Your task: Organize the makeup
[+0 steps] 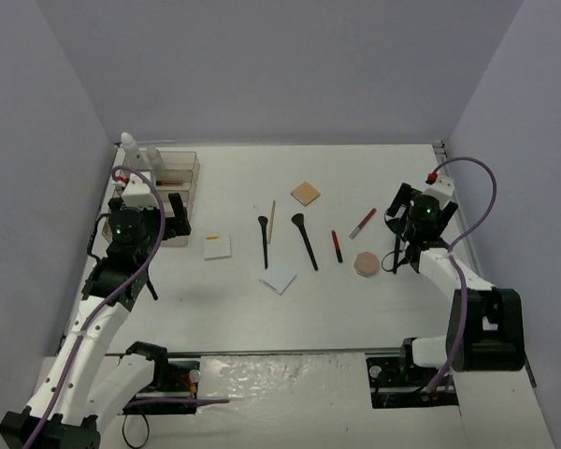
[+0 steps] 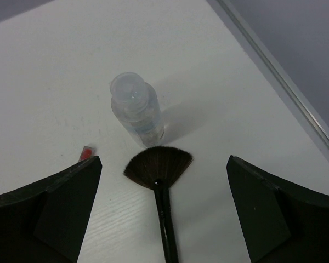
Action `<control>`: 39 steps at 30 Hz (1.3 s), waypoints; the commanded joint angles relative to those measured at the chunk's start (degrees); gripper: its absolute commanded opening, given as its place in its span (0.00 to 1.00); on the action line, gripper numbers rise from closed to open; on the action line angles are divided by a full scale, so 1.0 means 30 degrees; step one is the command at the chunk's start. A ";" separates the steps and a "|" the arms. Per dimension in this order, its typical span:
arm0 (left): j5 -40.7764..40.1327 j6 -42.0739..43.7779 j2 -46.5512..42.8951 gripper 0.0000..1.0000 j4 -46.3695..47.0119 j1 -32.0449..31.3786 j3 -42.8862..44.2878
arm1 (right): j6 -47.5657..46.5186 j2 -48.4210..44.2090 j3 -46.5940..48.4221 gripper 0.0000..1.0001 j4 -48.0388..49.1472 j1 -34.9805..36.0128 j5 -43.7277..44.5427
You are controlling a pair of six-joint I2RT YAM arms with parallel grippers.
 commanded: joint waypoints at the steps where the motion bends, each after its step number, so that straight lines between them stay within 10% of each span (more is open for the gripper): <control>1: -0.0750 0.1344 -0.0397 0.97 0.0241 -0.0366 0.0182 | -0.2123 0.2410 0.1354 0.94 0.3987 -0.0676 -0.3057; 39: -0.1611 0.1493 -0.0107 0.97 -0.0441 -0.0366 0.0561 | -0.4456 0.7750 0.5724 0.70 0.1780 -0.2694 -0.9220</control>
